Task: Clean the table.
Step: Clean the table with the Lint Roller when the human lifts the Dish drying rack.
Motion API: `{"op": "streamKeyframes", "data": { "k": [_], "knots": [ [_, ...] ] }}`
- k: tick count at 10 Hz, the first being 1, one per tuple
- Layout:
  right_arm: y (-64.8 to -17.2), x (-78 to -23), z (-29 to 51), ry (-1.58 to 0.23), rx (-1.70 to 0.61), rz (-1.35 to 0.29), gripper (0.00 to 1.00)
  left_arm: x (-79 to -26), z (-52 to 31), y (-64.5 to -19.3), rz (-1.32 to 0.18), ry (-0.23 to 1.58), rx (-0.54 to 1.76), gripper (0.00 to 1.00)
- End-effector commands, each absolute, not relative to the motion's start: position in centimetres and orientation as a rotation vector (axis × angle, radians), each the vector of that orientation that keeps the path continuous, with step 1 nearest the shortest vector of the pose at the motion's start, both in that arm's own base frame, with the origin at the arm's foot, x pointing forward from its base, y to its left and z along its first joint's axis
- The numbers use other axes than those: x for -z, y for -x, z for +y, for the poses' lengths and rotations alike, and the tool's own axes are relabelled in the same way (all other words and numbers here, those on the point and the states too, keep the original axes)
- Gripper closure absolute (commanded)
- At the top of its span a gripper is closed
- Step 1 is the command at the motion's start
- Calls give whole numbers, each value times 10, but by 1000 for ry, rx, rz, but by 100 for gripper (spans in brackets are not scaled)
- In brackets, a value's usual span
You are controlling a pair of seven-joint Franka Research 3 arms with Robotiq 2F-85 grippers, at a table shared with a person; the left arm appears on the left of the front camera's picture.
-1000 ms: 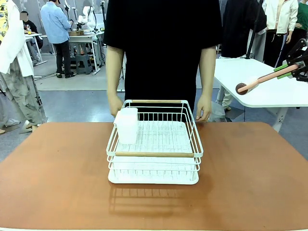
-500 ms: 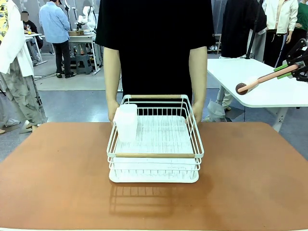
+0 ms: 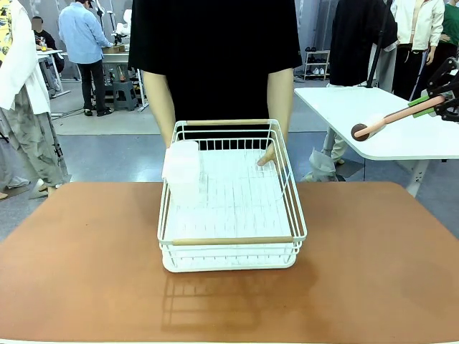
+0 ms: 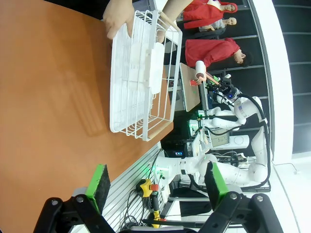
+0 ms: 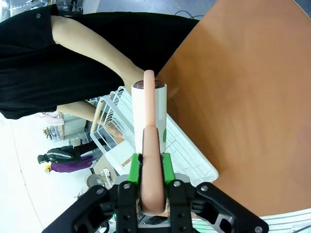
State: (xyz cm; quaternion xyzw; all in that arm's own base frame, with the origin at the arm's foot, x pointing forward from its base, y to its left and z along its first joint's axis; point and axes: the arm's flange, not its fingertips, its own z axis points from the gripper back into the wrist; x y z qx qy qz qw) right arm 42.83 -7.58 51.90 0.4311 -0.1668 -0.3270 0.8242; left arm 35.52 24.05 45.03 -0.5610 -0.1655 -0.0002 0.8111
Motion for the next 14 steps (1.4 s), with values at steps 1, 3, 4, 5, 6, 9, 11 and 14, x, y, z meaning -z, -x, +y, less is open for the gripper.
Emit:
{"op": "streamKeyframes", "data": {
  "k": [1, 3, 4, 5, 6, 9, 11, 14],
  "knots": [
    [-429, -520, -76, -917, 693, -357, 100, -450, 242, -351, -358, 1209, 8, 0],
    [-429, -520, -76, -917, 693, -357, 100, -450, 242, -351, -358, 1209, 8, 0],
    [-428, -519, -76, -917, 695, -355, 78, -450, 242, -351, -358, 1209, 8, 0],
    [-434, -531, -77, -891, 649, -357, 78, -450, 242, -351, -358, 1209, 8, 0],
    [-440, -541, -79, -829, 567, -320, 78, -450, 242, -351, -358, 1209, 8, 0],
    [-505, -547, -79, -513, 202, -189, 78, -450, 242, -351, -358, 1209, 8, 0],
    [-531, -531, -66, -515, -33, -75, 78, -450, 242, -351, -358, 1209, 8, 0],
    [-544, -513, -62, -527, -75, -28, 78, -450, 242, -351, -358, 1209, 8, 0]
  ]
}}
